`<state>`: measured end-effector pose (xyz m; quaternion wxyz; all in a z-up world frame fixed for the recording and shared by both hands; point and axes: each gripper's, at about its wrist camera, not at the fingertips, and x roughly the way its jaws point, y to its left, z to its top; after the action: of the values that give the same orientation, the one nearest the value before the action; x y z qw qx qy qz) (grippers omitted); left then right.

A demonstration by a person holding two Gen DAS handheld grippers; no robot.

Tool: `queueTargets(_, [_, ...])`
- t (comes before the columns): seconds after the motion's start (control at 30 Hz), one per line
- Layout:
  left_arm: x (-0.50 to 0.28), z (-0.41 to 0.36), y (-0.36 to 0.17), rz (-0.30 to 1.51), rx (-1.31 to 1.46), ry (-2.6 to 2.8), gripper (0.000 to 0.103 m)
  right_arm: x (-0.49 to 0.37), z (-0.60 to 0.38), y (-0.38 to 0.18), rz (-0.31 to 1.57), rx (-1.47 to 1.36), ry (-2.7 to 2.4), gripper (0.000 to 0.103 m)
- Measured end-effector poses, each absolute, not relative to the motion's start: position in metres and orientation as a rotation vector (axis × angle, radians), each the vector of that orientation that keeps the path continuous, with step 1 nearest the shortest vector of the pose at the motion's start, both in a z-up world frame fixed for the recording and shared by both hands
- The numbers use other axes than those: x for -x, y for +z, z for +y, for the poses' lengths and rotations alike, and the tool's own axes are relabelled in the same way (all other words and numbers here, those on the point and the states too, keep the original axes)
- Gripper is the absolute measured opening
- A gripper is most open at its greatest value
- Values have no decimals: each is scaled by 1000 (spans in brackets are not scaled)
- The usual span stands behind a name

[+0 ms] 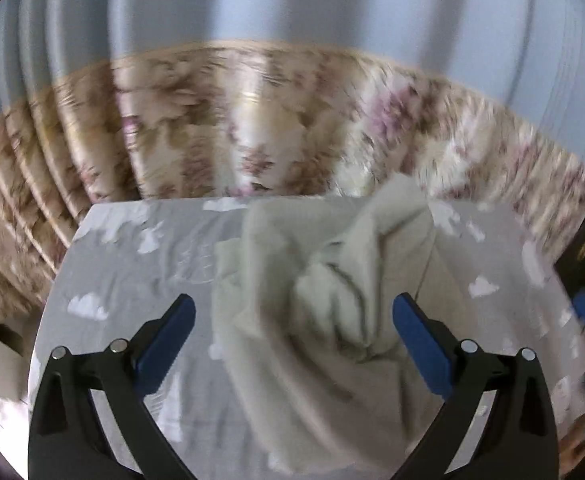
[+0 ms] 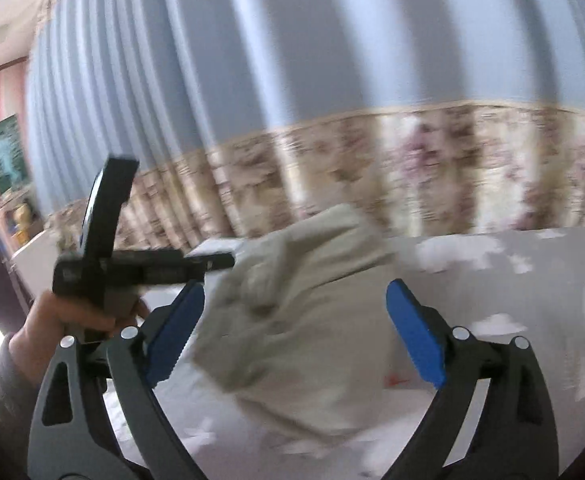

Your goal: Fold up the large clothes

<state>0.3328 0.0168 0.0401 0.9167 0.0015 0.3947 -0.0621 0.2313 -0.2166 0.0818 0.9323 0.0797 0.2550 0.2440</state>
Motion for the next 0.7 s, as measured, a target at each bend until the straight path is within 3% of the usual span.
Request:
queueTargets(0.17, [-358, -31, 6, 872, -124, -130, 99, -241, -253, 66, 564, -189, 450, 93])
queueTargets(0.2, [-361, -35, 1, 879, -140, -130, 90, -242, -253, 63, 573, -184, 448, 93])
queueTargets(0.23, [-364, -36, -2, 888, -143, -133, 56, -243, -251, 59, 583, -172, 447, 93])
queueTargets(0.33, [-364, -29, 2, 891, -116, -148, 20, -248, -243, 55, 593, -143, 460, 93])
queueTargets(0.6, [-327, 1, 40, 796, -212, -83, 4, -269, -186, 37, 647, -37, 490, 93])
queueTargets(0.7, [-324, 26, 30, 813, -226, -24, 4, -281, -157, 14, 707, 18, 486, 92])
